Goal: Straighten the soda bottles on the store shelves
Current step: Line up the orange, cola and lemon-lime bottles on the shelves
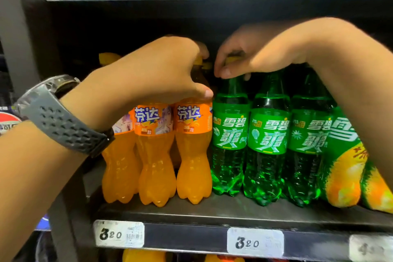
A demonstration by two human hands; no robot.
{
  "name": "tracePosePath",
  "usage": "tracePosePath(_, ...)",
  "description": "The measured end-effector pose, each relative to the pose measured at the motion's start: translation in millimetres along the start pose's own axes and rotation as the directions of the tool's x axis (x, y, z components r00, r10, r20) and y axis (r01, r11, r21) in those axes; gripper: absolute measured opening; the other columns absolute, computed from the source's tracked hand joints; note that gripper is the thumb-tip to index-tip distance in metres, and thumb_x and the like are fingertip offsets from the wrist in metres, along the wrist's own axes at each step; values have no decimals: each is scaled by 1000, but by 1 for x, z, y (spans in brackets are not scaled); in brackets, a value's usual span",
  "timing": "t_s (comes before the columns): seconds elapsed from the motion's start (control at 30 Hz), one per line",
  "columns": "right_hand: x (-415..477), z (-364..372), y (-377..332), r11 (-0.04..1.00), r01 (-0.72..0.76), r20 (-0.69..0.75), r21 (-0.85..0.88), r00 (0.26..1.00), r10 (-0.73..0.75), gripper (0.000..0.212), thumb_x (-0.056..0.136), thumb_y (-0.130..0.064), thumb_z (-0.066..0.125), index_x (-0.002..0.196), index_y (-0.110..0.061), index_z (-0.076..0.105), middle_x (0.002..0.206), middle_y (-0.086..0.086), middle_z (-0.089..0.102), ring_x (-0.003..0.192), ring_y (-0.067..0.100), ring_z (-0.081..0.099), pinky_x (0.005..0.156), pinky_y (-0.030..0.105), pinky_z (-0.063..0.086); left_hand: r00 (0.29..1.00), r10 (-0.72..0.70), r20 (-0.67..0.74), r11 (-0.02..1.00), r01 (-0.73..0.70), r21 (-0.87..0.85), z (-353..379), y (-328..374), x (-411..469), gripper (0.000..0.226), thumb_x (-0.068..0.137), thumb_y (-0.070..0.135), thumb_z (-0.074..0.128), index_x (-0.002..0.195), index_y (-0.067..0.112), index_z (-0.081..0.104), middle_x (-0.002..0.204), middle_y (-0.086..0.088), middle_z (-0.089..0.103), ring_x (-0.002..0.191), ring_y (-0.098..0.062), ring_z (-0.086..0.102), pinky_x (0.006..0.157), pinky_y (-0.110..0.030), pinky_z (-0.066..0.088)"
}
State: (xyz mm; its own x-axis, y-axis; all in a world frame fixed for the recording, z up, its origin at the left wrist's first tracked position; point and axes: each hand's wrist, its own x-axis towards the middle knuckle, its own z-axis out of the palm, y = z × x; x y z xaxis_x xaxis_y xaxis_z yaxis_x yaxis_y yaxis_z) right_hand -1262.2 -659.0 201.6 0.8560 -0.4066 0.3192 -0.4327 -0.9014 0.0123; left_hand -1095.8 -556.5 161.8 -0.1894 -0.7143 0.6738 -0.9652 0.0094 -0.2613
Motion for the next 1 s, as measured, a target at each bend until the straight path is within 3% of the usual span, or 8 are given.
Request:
tracePosePath(0.13,-1,0,0,1000,5,-3,1,1000,-5,8,89,-34,62,95,-31,66,92,-13,65,62,11,67,65,26,50,996,-70,57,997,67,48,0,1,0,75,67,73,55,118,18,59,103,-9,65,90,-26,61,75,-45,53)
tracePosePath(0.3,3,2,-1,999,-49,48,0,998,49,18,91,-33,60,109,-30,64,101,-14,58,67,12,69,65,23,50,994,-78,76,994,72,83,-1,3,0,79,65,77,50,118,19,59,89,-8,63,81,-24,59,68,-42,50)
tracePosePath(0.47,4,2,-4,997,-71,45,-14,996,72,26,87,-37,64,112,-31,61,103,-13,60,71,16,70,71,28,53,998,-44,34,996,41,74,-1,2,-4,83,63,79,46,121,21,56,101,-6,64,88,-24,59,73,-44,52)
tracePosePath(0.57,3,1,-6,994,-65,40,-86,997,68,31,83,-48,64,111,-35,59,99,-12,62,77,14,68,74,31,52,998,24,-58,1000,-22,20,1,3,-8,76,72,72,55,131,24,51,108,-5,64,91,-23,58,69,-33,47)
tracePosePath(0.67,1,0,-9,976,-55,-30,-213,998,49,32,82,-55,60,110,-38,59,100,-13,62,88,17,62,82,35,51,989,50,-141,999,-50,5,6,6,-10,68,82,69,46,128,20,53,103,-9,66,89,-25,59,71,-36,49)
tracePosePath(0.77,-4,2,-11,962,-72,-89,-265,995,50,33,86,-53,56,113,-34,59,102,-8,61,89,19,57,79,34,48,972,-60,-226,998,59,-10,11,16,-15,65,92,63,30,118,10,58,77,-6,59,70,-20,54,58,-37,45)
tracePosePath(0.93,-30,20,-10,949,-114,-342,-293,940,7,39,91,-52,47,124,-32,49,86,-2,56,74,21,49,57,26,33,956,-135,-262,990,137,-9,26,31,-32,45,96,55,32,95,14,48,76,3,39,75,-22,41,65,-34,30)
tracePosePath(1.0,-44,25,-9,951,-144,-467,-274,884,-1,42,93,-50,46,129,-29,48,98,3,62,88,27,56,65,28,38,951,-134,-279,991,127,-43,24,40,-47,38,97,49,37,108,14,48,88,3,40,85,-22,41,70,-32,27)
